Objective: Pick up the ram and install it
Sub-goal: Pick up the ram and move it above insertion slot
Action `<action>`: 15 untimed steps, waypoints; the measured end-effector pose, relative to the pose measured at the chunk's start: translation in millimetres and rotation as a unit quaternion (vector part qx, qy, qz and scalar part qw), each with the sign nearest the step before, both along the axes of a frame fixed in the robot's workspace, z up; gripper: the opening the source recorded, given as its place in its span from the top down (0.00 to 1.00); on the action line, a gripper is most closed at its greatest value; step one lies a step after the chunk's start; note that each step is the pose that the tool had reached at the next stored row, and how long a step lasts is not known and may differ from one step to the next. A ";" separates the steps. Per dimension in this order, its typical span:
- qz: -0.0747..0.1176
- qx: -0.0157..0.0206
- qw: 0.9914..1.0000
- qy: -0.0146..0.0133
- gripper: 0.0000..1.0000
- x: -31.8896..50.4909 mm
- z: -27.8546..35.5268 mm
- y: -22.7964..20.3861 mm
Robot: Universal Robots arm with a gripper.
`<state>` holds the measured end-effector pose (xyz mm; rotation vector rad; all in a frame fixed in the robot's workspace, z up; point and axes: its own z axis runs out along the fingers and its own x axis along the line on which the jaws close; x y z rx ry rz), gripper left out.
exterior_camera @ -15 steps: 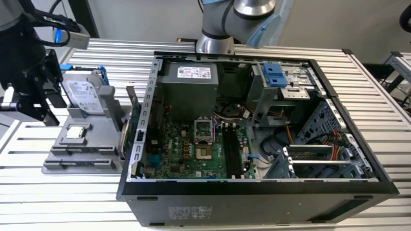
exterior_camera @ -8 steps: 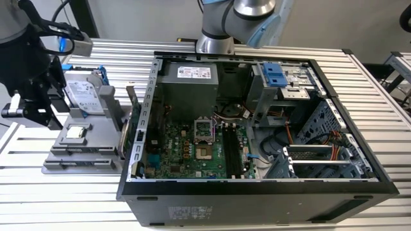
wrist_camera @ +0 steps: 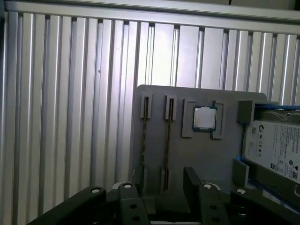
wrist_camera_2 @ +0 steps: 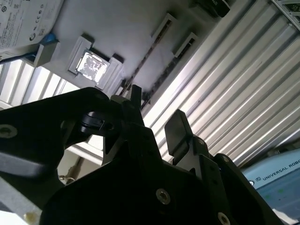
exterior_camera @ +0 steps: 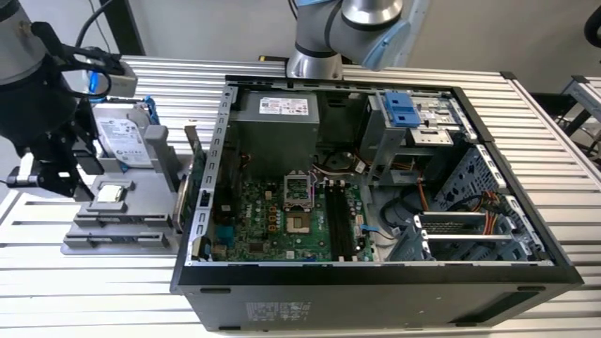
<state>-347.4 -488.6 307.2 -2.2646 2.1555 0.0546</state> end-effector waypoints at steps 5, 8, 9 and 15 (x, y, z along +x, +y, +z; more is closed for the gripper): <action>0.000 0.001 1.000 0.000 0.00 -0.1 -7.7 -3.7; 0.000 0.001 1.000 0.000 0.00 0.0 -12.8 -3.8; 0.000 0.001 1.000 0.000 0.00 0.0 -14.5 -3.8; 0.000 -0.001 1.000 0.000 0.00 0.0 -22.8 -3.8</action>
